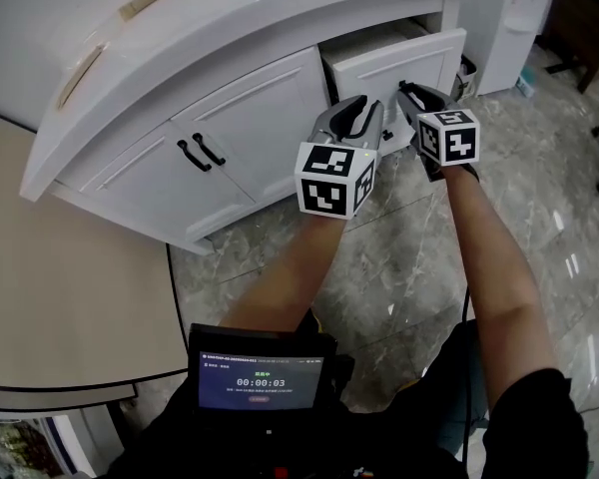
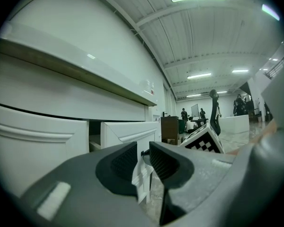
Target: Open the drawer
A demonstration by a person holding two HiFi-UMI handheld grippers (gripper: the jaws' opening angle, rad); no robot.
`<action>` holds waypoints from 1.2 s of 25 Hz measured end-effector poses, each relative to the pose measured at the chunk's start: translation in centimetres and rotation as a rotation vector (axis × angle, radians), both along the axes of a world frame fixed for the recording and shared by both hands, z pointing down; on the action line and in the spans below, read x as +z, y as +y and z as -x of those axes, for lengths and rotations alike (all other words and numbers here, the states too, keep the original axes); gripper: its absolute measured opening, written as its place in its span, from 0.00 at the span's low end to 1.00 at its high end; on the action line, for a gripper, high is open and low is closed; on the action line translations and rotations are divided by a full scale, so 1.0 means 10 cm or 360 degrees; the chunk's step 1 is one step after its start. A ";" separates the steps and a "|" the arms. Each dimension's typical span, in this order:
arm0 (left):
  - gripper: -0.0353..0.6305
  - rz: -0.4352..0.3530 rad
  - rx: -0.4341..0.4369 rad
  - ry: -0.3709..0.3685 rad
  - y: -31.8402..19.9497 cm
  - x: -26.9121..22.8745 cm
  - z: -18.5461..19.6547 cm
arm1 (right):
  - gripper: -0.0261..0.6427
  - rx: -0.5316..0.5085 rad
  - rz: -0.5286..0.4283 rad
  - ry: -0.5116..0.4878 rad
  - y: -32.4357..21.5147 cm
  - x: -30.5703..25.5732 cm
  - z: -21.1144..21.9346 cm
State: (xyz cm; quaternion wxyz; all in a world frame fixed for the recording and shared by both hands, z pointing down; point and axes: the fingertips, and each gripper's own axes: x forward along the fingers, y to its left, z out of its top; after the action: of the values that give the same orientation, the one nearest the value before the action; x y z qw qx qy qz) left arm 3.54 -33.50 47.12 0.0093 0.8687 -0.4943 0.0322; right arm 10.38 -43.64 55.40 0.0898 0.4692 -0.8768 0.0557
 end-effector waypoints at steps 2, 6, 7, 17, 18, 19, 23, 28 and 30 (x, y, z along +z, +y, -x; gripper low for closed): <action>0.16 0.0002 0.0002 0.0008 0.01 0.03 -0.08 | 0.26 -0.0005 -0.0013 -0.0014 0.11 -0.01 -0.08; 0.16 -0.0001 0.0019 0.0021 0.10 0.11 -0.25 | 0.26 -0.0012 -0.0037 -0.0035 0.36 -0.01 -0.24; 0.16 -0.0002 0.0030 0.0025 0.13 0.13 -0.30 | 0.26 -0.0011 -0.0042 -0.0036 0.42 -0.01 -0.28; 0.16 -0.0026 0.0082 0.0040 0.21 0.13 -0.60 | 0.07 0.0071 -0.0105 -0.0117 0.69 -0.08 -0.55; 0.16 -0.0037 0.0089 0.0043 0.22 0.12 -0.61 | 0.07 0.0061 -0.0125 -0.0113 0.76 -0.10 -0.60; 0.16 -0.0049 0.0097 0.0045 0.22 0.11 -0.63 | 0.07 0.0042 -0.0140 -0.0103 0.83 -0.13 -0.64; 0.16 -0.0056 0.0093 0.0049 0.20 0.11 -0.67 | 0.07 0.0020 -0.0196 -0.0110 0.98 -0.29 -0.74; 0.16 -0.0042 0.0088 0.0022 0.17 0.15 -0.75 | 0.07 0.0052 -0.0244 -0.0156 1.03 -0.47 -0.71; 0.16 -0.0036 0.0084 0.0021 0.15 0.16 -0.75 | 0.07 0.0056 -0.0259 -0.0150 1.02 -0.51 -0.67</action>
State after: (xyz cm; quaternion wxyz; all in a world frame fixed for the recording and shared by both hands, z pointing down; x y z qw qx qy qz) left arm 11.03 -31.98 48.70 0.0020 0.8816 -0.4715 0.0212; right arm 17.11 -33.46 50.28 0.0092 0.4870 -0.8733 0.0079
